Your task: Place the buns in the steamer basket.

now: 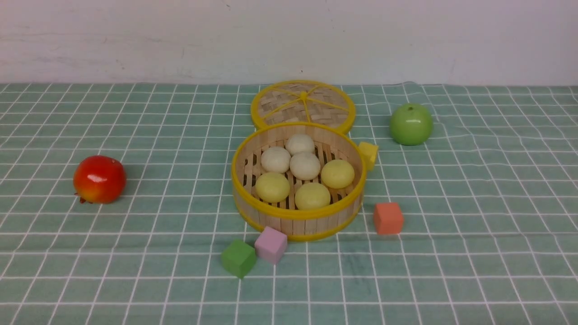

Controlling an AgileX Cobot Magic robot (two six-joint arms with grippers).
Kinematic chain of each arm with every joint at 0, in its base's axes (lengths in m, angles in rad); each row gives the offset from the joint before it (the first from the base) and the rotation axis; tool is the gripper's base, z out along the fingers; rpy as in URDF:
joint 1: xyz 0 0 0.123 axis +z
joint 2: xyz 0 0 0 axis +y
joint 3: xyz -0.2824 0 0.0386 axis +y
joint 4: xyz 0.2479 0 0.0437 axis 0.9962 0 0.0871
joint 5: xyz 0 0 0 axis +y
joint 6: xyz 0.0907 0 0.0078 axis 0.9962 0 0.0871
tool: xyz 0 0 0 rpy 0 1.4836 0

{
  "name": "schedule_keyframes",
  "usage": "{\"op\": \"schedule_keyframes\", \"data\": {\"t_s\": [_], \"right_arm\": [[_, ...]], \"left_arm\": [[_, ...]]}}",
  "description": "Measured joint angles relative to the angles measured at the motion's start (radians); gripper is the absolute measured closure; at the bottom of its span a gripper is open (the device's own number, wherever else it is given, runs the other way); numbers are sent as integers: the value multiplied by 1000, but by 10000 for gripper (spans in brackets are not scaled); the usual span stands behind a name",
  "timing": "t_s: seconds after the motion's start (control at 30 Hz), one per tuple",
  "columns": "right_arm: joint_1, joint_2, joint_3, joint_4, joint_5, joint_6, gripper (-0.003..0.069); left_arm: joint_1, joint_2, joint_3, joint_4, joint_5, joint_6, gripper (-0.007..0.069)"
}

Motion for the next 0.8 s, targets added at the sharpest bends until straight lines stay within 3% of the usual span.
{"op": "schedule_keyframes", "data": {"t_s": [0.8], "right_arm": [[0,0,0,5,0,0,582]], "left_arm": [[0,0,0,0,0,0,386]]}}
